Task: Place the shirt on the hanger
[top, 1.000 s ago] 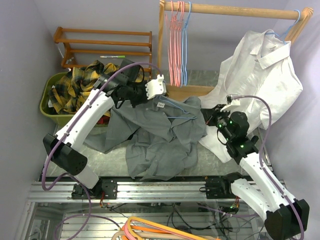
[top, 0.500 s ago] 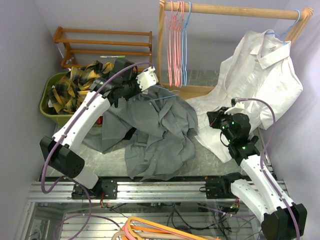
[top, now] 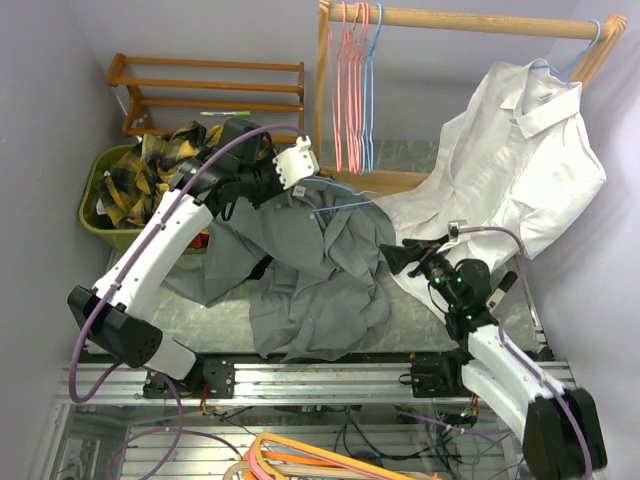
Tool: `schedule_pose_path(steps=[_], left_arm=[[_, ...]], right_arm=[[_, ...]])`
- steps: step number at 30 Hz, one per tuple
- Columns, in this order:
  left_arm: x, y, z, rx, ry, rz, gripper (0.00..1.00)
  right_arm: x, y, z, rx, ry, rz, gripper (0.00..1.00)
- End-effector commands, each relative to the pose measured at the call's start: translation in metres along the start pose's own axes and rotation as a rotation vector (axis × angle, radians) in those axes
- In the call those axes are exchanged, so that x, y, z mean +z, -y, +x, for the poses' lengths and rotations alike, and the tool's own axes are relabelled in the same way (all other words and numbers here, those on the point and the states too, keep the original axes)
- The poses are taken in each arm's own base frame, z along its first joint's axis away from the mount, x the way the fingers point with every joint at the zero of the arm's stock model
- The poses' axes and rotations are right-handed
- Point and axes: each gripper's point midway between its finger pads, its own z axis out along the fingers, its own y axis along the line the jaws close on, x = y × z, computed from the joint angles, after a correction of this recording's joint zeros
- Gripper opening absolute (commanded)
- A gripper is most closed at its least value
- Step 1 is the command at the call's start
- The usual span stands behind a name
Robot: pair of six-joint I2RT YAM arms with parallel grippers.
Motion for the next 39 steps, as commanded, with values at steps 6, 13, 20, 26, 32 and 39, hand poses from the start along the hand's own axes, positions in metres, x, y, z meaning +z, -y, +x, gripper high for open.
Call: schedule_pose_path(steps=[6,13,20,26,32,39], left_arm=[[-0.038,0.032,-0.051,-0.072,0.187,0.2,0.07],[-0.049,0.035,-0.052,-0.11,0.217,0.241,0.07],[-0.058,0.036,-0.056,-0.134,0.248,0.273,0.07],[-0.058,0.041,-0.056,-0.131,0.251,0.305,0.07],[-0.056,0.041,-0.057,-0.132,0.254,0.311,0.07],[-0.059,0.043,-0.06,-0.128,0.267,0.323,0.07]], right_arm=[[0.01,-0.047,-0.051,-0.01,0.269,-0.285,0.76],[0.005,-0.051,-0.071,-0.078,0.439,-0.334,0.79],[0.031,-0.046,-0.063,-0.049,0.399,-0.358,0.75],[0.041,-0.043,-0.074,-0.068,0.433,-0.341,0.8],[0.062,-0.051,-0.074,-0.04,0.398,-0.406,0.73],[0.083,-0.054,-0.07,-0.022,0.372,-0.442,0.52]])
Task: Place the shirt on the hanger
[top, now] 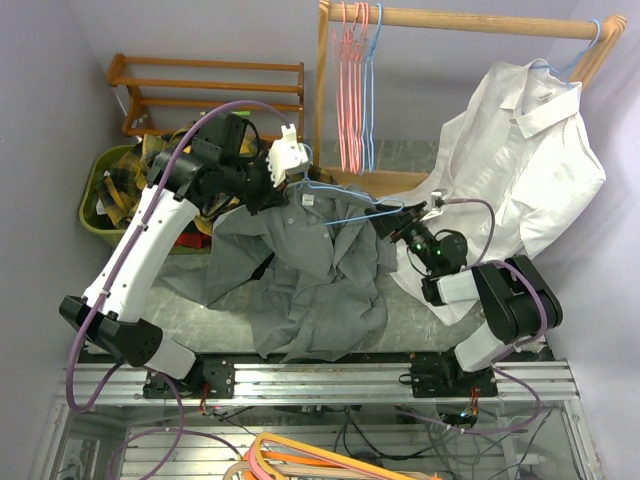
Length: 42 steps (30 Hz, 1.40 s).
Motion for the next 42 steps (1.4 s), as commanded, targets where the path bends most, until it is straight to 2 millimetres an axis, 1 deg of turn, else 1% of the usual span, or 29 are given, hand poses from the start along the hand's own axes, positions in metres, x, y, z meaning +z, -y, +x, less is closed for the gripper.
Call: schedule_pose_path(steps=[1,3,4,5,6,7,8,9,10,12,13,16,22,25,27,30,32,35,37,42], left_arm=[[-0.009,0.003,-0.018,0.025,0.064,0.013,0.07],[-0.008,0.002,-0.016,0.023,0.058,0.008,0.07],[-0.008,0.001,-0.015,0.025,0.052,0.002,0.07],[-0.008,-0.001,-0.012,0.027,0.042,-0.01,0.07],[-0.008,-0.004,-0.009,0.028,0.027,-0.024,0.07],[-0.007,-0.008,-0.003,0.032,0.003,-0.048,0.07],[-0.007,-0.013,0.002,0.035,-0.024,-0.076,0.07],[-0.008,-0.02,0.009,0.039,-0.056,-0.111,0.07],[-0.01,-0.028,0.016,0.049,-0.094,-0.157,0.07],[-0.014,-0.035,0.022,0.064,-0.136,-0.203,0.07],[-0.015,-0.037,0.025,0.069,-0.15,-0.216,0.07],[-0.02,-0.04,0.022,0.078,-0.155,-0.242,0.07],[-0.026,-0.047,0.018,0.107,-0.184,-0.305,0.07],[-0.028,-0.05,0.016,0.114,-0.191,-0.333,0.07],[-0.028,-0.044,0.008,0.112,-0.158,-0.307,0.07],[-0.027,-0.024,-0.006,0.112,-0.086,-0.209,0.07],[-0.028,-0.02,-0.012,0.108,-0.06,-0.195,0.07],[-0.035,-0.023,-0.013,0.122,-0.067,-0.222,0.07],[-0.038,-0.028,-0.011,0.13,-0.079,-0.25,0.07],[-0.042,-0.054,0.006,0.147,-0.172,-0.382,0.07]], right_arm=[[0.015,-0.044,-0.046,-0.101,0.185,-0.211,0.45],[0.02,-0.046,-0.043,-0.086,0.17,-0.233,0.28],[0.02,-0.047,-0.042,-0.079,0.166,-0.239,0.17],[0.02,-0.047,-0.045,-0.071,0.175,-0.233,0.03],[0.018,-0.046,-0.047,-0.063,0.186,-0.219,0.0],[0.014,-0.045,-0.05,-0.06,0.197,-0.203,0.0],[0.008,-0.048,-0.058,-0.064,0.218,-0.193,0.0],[0.002,-0.044,-0.063,-0.061,0.228,-0.169,0.0],[-0.004,-0.041,-0.065,-0.053,0.223,-0.139,0.0],[-0.013,-0.034,-0.071,-0.067,0.217,-0.083,0.0],[-0.016,-0.033,-0.071,-0.084,0.209,-0.067,0.0],[-0.02,-0.033,-0.07,-0.104,0.168,-0.033,0.0],[-0.026,-0.023,-0.082,-0.175,0.146,0.094,0.0],[-0.025,-0.019,-0.082,-0.209,0.112,0.125,0.0],[-0.025,-0.012,-0.078,-0.218,0.095,0.158,0.0],[-0.026,0.0,-0.071,-0.22,0.087,0.189,0.0],[-0.025,0.005,-0.068,-0.219,0.083,0.203,0.0],[-0.025,0.011,-0.067,-0.235,0.073,0.229,0.0],[-0.024,0.011,-0.069,-0.24,0.073,0.23,0.0],[-0.026,0.009,-0.073,-0.255,0.068,0.24,0.0]])
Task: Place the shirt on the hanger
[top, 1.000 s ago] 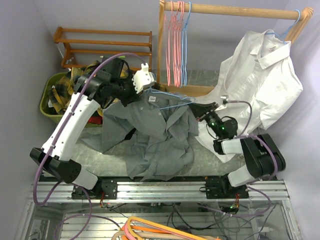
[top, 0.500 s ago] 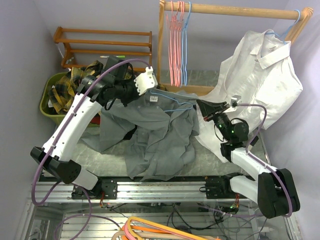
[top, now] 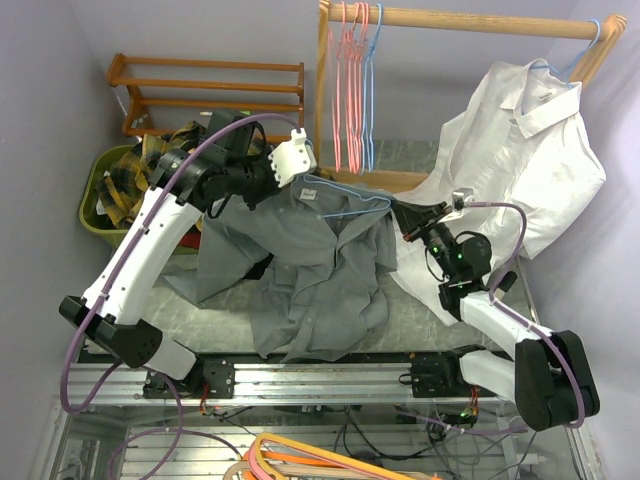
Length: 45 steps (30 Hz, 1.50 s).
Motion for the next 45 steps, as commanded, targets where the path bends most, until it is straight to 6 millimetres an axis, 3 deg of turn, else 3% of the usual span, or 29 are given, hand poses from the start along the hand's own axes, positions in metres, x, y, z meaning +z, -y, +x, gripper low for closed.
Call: schedule_pose_path(steps=[1,5,10,14,21,25,29,32,38,41,44,45], left_arm=[[-0.026,-0.037,0.011,0.031,-0.072,-0.217,0.07],[-0.031,-0.055,0.006,0.022,-0.065,-0.311,0.07],[-0.036,-0.063,-0.013,0.017,0.004,-0.34,0.07],[-0.031,-0.068,-0.012,0.029,0.0,-0.36,0.07],[0.005,-0.055,0.009,0.069,-0.085,-0.365,0.07],[0.018,-0.054,0.015,0.097,-0.127,-0.422,0.07],[0.032,-0.04,0.002,0.081,-0.076,-0.401,0.07],[0.037,-0.03,-0.014,-0.001,0.018,-0.352,0.07],[0.03,-0.031,-0.041,-0.201,0.211,-0.273,0.07],[0.034,-0.023,-0.045,-0.234,0.264,-0.195,0.07],[0.039,-0.008,-0.041,-0.2,0.263,-0.116,0.07],[0.039,-0.002,-0.039,-0.183,0.264,-0.086,0.07]], right_arm=[[-0.002,0.028,-0.006,-0.054,0.003,0.135,0.0],[-0.003,0.025,0.001,-0.034,-0.043,0.126,0.0],[-0.008,0.022,0.014,0.002,-0.105,0.128,0.0],[-0.007,0.017,0.018,0.049,-0.178,0.136,0.0],[0.008,-0.002,-0.016,0.123,-0.309,0.209,0.0],[0.022,-0.015,-0.021,0.192,-0.451,0.243,0.0],[0.037,-0.063,-0.039,0.202,-0.392,0.166,0.0],[0.034,-0.102,-0.056,0.253,-0.332,0.061,0.0],[-0.014,-0.139,0.0,0.372,-0.378,-0.049,0.0],[-0.027,-0.184,0.008,0.437,-0.333,-0.162,0.0],[-0.041,-0.247,0.014,0.379,-0.338,-0.27,0.0],[-0.043,-0.261,0.015,0.314,-0.349,-0.274,0.11]])
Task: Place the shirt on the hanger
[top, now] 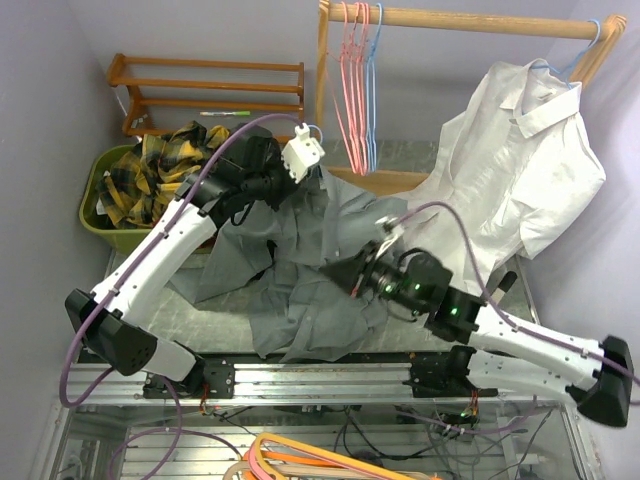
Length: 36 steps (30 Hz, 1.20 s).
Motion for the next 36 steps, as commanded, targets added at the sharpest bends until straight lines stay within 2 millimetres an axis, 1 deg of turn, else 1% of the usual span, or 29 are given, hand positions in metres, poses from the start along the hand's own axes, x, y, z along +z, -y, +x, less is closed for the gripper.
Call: schedule_pose_path(steps=[1,2,3,4,5,7,11,12,13,15,17,19,21,22,24,25,27,29,31,32,33,36], left_arm=[[-0.013,0.021,-0.027,0.008,0.153,0.142,0.07],[-0.016,0.031,-0.025,0.041,0.157,0.198,0.07],[-0.02,0.039,-0.02,0.079,0.154,0.247,0.07],[-0.024,0.048,-0.015,0.114,0.153,0.3,0.07],[-0.028,0.057,-0.01,0.156,0.157,0.354,0.07],[-0.034,0.069,0.001,0.214,0.161,0.441,0.07],[-0.043,0.088,0.027,0.345,0.151,0.571,0.07],[-0.045,0.09,0.033,0.403,0.155,0.595,0.07],[-0.049,0.093,0.04,0.446,0.152,0.625,0.07],[-0.058,0.096,0.055,0.501,0.149,0.674,0.07],[-0.063,0.096,0.061,0.535,0.154,0.693,0.07],[-0.065,0.095,0.064,0.557,0.158,0.696,0.07],[-0.065,0.095,0.066,0.58,0.164,0.693,0.07],[-0.065,0.095,0.067,0.589,0.168,0.692,0.07],[-0.064,0.095,0.068,0.602,0.171,0.698,0.07],[-0.063,0.096,0.069,0.612,0.172,0.708,0.07],[-0.062,0.096,0.068,0.618,0.179,0.712,0.07],[-0.06,0.094,0.066,0.619,0.184,0.7,0.07],[-0.056,0.091,0.062,0.605,0.188,0.683,0.07],[-0.055,0.09,0.061,0.605,0.187,0.676,0.07],[-0.054,0.088,0.061,0.6,0.183,0.666,0.07],[-0.045,0.079,0.06,0.565,0.161,0.623,0.07]], right_arm=[[0.003,-0.08,-0.006,-0.17,0.085,-0.087,0.28],[-0.001,-0.086,-0.007,-0.241,0.09,-0.047,0.43],[-0.009,-0.088,-0.01,-0.319,0.112,-0.018,0.73],[-0.023,-0.093,-0.016,-0.383,0.151,-0.023,0.97],[-0.035,-0.09,-0.013,-0.442,0.175,-0.025,1.0],[-0.052,-0.089,-0.021,-0.51,0.207,-0.026,1.0],[-0.063,-0.086,-0.031,-0.618,0.193,-0.01,1.0],[-0.064,-0.084,-0.035,-0.655,0.2,0.015,1.0],[-0.065,-0.081,-0.037,-0.705,0.204,0.051,1.0],[-0.067,-0.062,-0.046,-0.829,0.211,0.193,1.0],[-0.067,-0.051,-0.045,-0.967,0.21,0.233,1.0],[-0.074,-0.052,-0.046,-1.053,0.239,0.164,1.0],[-0.09,-0.054,-0.056,-1.052,0.276,0.095,1.0],[-0.101,-0.055,-0.064,-1.043,0.287,0.061,1.0],[-0.118,-0.051,-0.072,-1.074,0.24,0.025,1.0],[-0.124,-0.05,-0.072,-1.095,0.196,0.008,1.0],[-0.127,-0.05,-0.068,-1.134,0.107,-0.01,1.0],[-0.12,-0.055,-0.054,-1.201,0.0,-0.04,1.0],[-0.117,-0.059,-0.052,-1.238,-0.047,-0.051,1.0],[-0.118,-0.064,-0.055,-1.242,-0.056,-0.061,1.0],[-0.116,-0.064,-0.052,-1.259,-0.072,-0.063,1.0],[-0.108,-0.052,-0.034,-1.319,-0.156,-0.022,1.0]])
